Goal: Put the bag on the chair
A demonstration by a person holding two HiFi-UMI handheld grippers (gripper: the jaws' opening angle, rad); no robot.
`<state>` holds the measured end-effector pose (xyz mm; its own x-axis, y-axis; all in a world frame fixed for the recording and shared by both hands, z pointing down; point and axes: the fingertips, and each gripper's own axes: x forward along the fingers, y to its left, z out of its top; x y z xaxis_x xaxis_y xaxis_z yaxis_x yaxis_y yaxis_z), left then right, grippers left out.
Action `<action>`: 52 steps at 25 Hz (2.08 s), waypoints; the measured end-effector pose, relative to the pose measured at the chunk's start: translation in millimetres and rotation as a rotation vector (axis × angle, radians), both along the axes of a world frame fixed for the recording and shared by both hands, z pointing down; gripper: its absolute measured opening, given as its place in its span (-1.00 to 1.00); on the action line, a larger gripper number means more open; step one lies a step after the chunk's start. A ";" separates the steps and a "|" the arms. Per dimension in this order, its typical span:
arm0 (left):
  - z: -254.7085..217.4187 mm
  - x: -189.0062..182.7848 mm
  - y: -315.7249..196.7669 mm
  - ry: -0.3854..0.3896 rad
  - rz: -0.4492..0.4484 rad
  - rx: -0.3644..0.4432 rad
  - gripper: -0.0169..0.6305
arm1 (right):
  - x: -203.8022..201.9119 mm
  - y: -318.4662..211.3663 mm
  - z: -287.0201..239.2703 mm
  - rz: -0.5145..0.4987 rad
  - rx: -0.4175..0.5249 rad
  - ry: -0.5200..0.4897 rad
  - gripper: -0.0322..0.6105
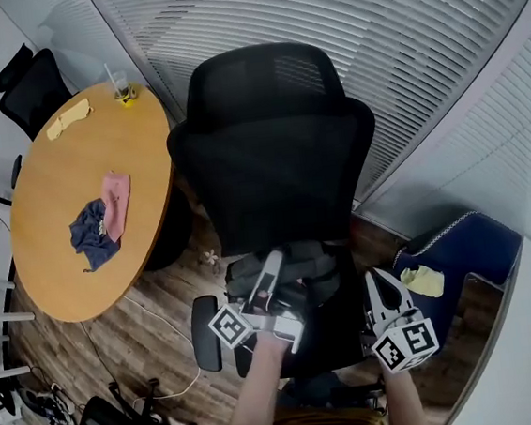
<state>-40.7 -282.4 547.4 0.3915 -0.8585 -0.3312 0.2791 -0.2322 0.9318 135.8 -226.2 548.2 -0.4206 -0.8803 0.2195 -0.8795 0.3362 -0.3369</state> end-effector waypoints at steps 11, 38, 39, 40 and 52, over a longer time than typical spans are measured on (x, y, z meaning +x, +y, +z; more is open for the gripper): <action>8.7 6.6 -30.8 -0.058 0.007 -0.037 -0.88 | -0.3 -31.7 4.8 -0.014 -0.011 -0.004 -0.87; 53.2 1.8 -123.6 -0.118 -0.042 -0.145 -0.88 | 13.1 -60.2 21.4 0.001 -0.047 -0.021 -0.87; 54.6 1.7 -127.6 -0.121 -0.045 -0.150 -0.88 | 13.8 -60.9 21.8 0.001 -0.047 -0.022 -0.87; 56.2 1.4 -131.0 -0.125 -0.048 -0.160 -0.88 | 14.2 -61.5 22.2 0.001 -0.047 -0.024 -0.87; 63.1 -0.4 -134.3 -0.160 -0.048 -0.225 -0.74 | 18.5 -58.6 18.6 0.003 -0.041 -0.025 -0.87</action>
<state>-41.1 -416.7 610.5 0.3803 -0.9224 -0.0676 0.1177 -0.0242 0.9928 154.3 -284.7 566.8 -0.4238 -0.8720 0.2450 -0.8717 0.3192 -0.3718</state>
